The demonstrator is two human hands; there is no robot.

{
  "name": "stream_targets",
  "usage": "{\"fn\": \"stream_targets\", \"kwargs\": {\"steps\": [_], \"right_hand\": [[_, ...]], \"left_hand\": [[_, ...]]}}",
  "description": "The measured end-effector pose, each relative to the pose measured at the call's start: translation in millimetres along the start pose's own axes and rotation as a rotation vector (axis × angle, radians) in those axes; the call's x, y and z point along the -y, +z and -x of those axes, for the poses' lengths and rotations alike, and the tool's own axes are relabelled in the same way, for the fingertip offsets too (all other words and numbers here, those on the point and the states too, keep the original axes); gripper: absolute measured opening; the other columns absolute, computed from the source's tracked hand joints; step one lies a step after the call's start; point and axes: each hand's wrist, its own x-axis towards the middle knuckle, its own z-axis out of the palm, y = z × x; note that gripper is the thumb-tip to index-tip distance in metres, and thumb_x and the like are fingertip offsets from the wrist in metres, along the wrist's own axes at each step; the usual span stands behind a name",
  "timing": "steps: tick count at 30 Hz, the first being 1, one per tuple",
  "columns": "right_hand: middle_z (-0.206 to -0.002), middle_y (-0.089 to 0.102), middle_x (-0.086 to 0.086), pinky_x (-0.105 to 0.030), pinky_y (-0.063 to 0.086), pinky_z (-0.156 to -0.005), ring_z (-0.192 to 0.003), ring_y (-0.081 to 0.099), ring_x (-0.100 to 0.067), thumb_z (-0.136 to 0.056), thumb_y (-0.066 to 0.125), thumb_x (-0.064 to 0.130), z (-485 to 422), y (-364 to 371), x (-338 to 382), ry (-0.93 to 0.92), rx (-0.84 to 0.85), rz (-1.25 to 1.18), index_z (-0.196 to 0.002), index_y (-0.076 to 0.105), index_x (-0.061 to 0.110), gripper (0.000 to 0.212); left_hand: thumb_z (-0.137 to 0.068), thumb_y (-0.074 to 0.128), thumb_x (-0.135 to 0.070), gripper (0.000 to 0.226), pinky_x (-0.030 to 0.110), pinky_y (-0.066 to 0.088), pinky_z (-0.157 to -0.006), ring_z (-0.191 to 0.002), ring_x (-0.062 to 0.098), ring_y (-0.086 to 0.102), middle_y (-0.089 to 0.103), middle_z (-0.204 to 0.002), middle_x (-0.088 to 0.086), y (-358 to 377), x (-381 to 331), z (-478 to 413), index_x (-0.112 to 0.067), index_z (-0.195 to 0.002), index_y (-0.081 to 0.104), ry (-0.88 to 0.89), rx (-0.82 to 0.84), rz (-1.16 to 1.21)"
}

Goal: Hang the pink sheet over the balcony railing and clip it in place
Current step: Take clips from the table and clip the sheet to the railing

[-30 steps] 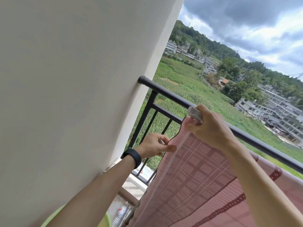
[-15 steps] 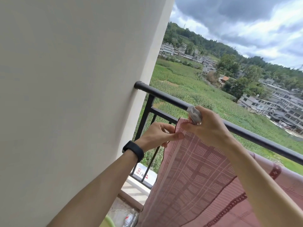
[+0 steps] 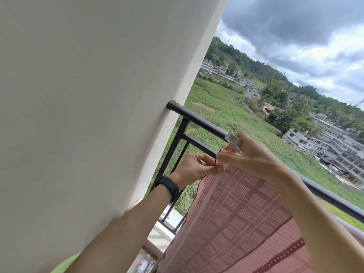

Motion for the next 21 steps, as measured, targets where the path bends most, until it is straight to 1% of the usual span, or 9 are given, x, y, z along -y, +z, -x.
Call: {"fn": "stream_targets", "kwargs": {"steps": [4, 6, 9, 10, 13, 14, 16, 18, 21], "right_hand": [[-0.076, 0.052, 0.001, -0.025, 0.038, -0.053, -0.058, 0.043, -0.011, -0.085, 0.076, 0.034, -8.9, 1.3, 3.7, -0.024, -0.006, 0.002, -0.087, 0.048, 0.016, 0.033], [-0.076, 0.052, 0.001, -0.024, 0.039, -0.051, -0.057, 0.043, -0.011, -0.086, 0.076, 0.028, -11.1, 2.9, 3.0, -0.043, -0.006, -0.031, -0.088, 0.049, 0.015, 0.030], [-0.078, 0.055, -0.001, -0.024, 0.043, -0.053, -0.057, 0.047, -0.007, -0.085, 0.077, 0.020, -13.3, 2.7, -3.4, -0.037, 0.006, -0.079, -0.090, 0.051, 0.016, 0.026], [-0.078, 0.056, 0.000, -0.022, 0.043, -0.053, -0.056, 0.049, -0.003, -0.084, 0.077, 0.019, -13.7, 1.5, -5.7, -0.034, 0.011, -0.097, -0.091, 0.052, 0.017, 0.026], [-0.080, 0.061, 0.002, -0.021, 0.044, -0.054, -0.056, 0.055, 0.003, -0.081, 0.079, 0.020, -12.9, -0.3, -10.0, -0.049, 0.001, -0.128, -0.093, 0.054, 0.021, 0.028], [-0.081, 0.063, 0.001, -0.022, 0.045, -0.055, -0.059, 0.057, 0.001, -0.080, 0.080, 0.021, -12.2, 0.4, -11.2, -0.055, -0.015, -0.134, -0.093, 0.055, 0.022, 0.029], [-0.082, 0.064, 0.001, -0.024, 0.047, -0.055, -0.065, 0.061, -0.009, -0.078, 0.083, 0.026, -9.9, 2.0, -12.8, -0.066, -0.065, -0.083, -0.091, 0.055, 0.021, 0.031], [-0.079, 0.063, 0.003, -0.024, 0.044, -0.053, -0.063, 0.059, -0.015, -0.076, 0.083, 0.035, -7.3, 1.1, -13.1, -0.062, -0.123, 0.018, -0.088, 0.054, 0.020, 0.035], [-0.076, 0.065, 0.003, -0.023, 0.043, -0.050, -0.061, 0.060, -0.016, -0.077, 0.082, 0.037, -4.9, -1.5, -12.5, -0.045, -0.163, -0.011, -0.089, 0.055, 0.022, 0.033]], "left_hand": [[-0.073, 0.085, -0.016, 0.033, 0.016, 0.046, -0.057, -0.058, 0.006, 0.062, 0.070, -0.073, 0.002, -5.4, -2.3, -2.5, 0.001, -0.096, 0.069, 0.015, -0.011, -0.020], [-0.074, 0.084, -0.020, 0.031, 0.017, 0.045, -0.053, -0.055, 0.006, 0.058, 0.069, -0.073, 0.000, -5.1, -2.4, -1.9, -0.005, -0.096, 0.069, -0.001, -0.003, -0.025], [-0.078, 0.081, -0.034, 0.037, 0.023, 0.050, -0.056, -0.056, 0.009, 0.056, 0.073, -0.096, 0.000, -3.1, -7.9, -3.7, -0.016, -0.109, 0.069, 0.011, 0.043, -0.105], [-0.079, 0.079, -0.035, 0.039, 0.023, 0.050, -0.056, -0.054, 0.009, 0.055, 0.073, -0.096, -0.002, -2.6, -10.8, -4.6, -0.018, -0.112, 0.069, 0.019, 0.048, -0.115], [-0.081, 0.079, -0.031, 0.032, 0.022, 0.049, -0.051, -0.048, 0.009, 0.053, 0.070, -0.069, -0.008, -1.0, -18.7, -6.0, -0.012, -0.106, 0.074, 0.070, -0.002, -0.148], [-0.080, 0.079, -0.028, 0.029, 0.021, 0.048, -0.049, -0.046, 0.008, 0.053, 0.069, -0.065, -0.008, -0.5, -19.8, -6.6, -0.010, -0.102, 0.075, 0.089, -0.023, -0.162], [-0.080, 0.080, -0.025, 0.024, 0.018, 0.046, -0.047, -0.045, 0.005, 0.054, 0.072, -0.072, -0.001, -0.1, -19.9, -8.0, -0.009, -0.097, 0.076, 0.128, -0.043, -0.200], [-0.079, 0.081, -0.023, 0.024, 0.016, 0.046, -0.047, -0.045, 0.001, 0.055, 0.074, -0.078, 0.005, 0.6, -19.9, -8.5, -0.007, -0.096, 0.076, 0.151, -0.053, -0.227], [-0.078, 0.082, -0.020, 0.024, 0.016, 0.046, -0.047, -0.045, 0.001, 0.054, 0.070, -0.068, -0.003, 3.1, -17.9, -12.1, -0.005, -0.095, 0.075, 0.099, -0.061, -0.140]]}}
